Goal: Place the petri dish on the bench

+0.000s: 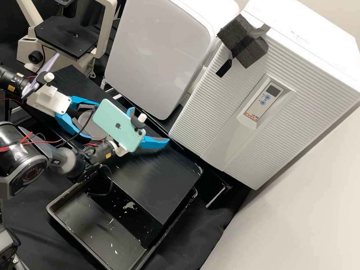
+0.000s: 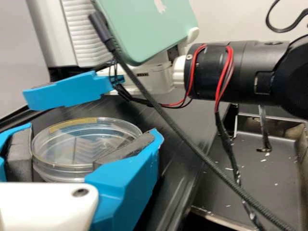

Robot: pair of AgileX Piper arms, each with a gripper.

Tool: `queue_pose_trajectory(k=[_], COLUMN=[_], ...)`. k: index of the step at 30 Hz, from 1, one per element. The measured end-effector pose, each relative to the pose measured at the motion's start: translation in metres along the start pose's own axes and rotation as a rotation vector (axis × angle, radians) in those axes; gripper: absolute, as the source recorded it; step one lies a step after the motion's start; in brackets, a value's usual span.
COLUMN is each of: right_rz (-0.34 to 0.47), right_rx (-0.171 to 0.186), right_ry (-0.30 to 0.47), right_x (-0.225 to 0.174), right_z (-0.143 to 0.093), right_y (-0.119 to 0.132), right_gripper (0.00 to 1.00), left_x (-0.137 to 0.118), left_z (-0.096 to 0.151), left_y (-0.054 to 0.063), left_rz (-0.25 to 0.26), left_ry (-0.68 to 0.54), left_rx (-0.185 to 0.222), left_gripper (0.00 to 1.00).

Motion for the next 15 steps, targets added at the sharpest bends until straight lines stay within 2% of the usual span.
queue_pose_trajectory(k=[7,15], right_rz=[0.000,0.000], right_rx=[0.000,0.000], right_ry=[0.000,0.000], right_x=[0.000,0.000], right_z=[0.000,0.000], right_y=[0.000,0.000], right_gripper=[1.00,1.00], left_x=[0.005,0.011], left_z=[-0.002,-0.017], left_y=[-0.001,-0.002], left_rz=[0.000,0.004], left_ry=[0.000,0.024], left_rx=[-0.008,-0.058], left_gripper=[0.00,0.00])
